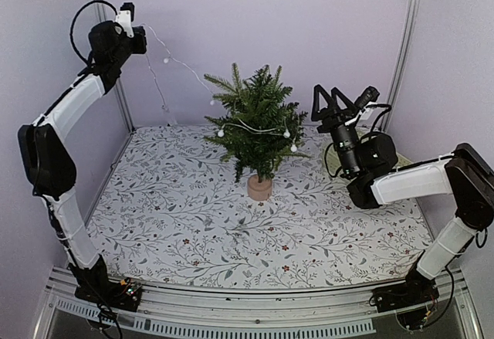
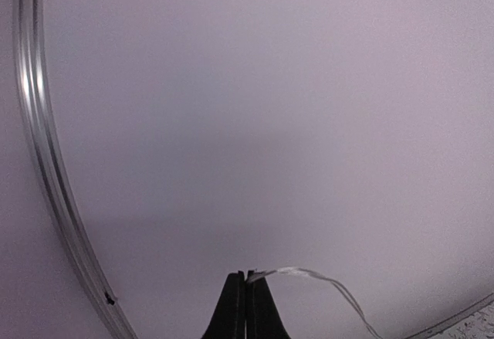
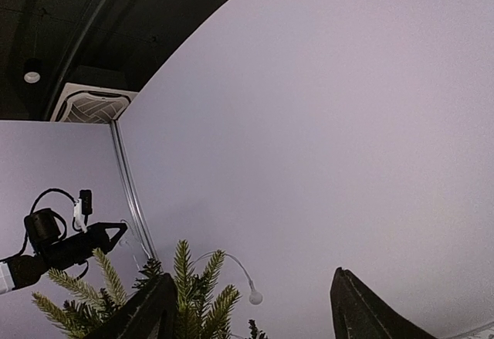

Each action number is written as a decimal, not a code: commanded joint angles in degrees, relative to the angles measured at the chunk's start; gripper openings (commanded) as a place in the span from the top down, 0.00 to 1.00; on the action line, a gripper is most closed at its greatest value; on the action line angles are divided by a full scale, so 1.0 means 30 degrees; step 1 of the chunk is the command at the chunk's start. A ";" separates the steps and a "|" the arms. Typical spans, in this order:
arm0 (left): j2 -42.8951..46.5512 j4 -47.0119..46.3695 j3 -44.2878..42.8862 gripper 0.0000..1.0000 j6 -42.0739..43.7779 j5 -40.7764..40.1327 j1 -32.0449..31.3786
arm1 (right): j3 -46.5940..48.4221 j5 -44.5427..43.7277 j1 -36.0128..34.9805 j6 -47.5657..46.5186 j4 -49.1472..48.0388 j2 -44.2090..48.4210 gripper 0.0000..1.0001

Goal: Decorate the small christmas tree

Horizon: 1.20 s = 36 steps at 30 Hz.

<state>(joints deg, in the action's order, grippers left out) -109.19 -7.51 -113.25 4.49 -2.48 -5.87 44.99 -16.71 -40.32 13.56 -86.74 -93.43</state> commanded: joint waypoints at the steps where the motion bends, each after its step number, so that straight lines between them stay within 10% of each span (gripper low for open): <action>1: 0.2469 0.1173 0.1903 1.00 0.0386 -0.0798 0.0374 | -0.0558 0.0944 0.0108 -0.0905 0.0819 0.1624 0.25; 10: 0.8638 0.2385 0.9193 1.00 0.1002 -0.1435 -0.1163 | -0.1008 0.3323 0.0130 -0.1671 0.3913 0.4300 0.12; 25: 1.5249 0.9946 1.3451 1.00 0.1419 -0.1557 -0.6914 | -0.1423 0.6985 0.0166 -0.1459 0.7697 0.6901 0.11; 36: 1.7719 1.2070 1.3921 1.00 0.0745 0.6506 -0.8629 | -0.1345 0.9144 0.0163 -0.0792 0.9057 0.7521 0.17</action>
<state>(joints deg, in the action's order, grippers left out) -56.12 24.51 -71.72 7.55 6.39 -30.74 41.12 7.51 -40.05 10.07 -61.67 -72.38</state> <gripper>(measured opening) 0.012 0.847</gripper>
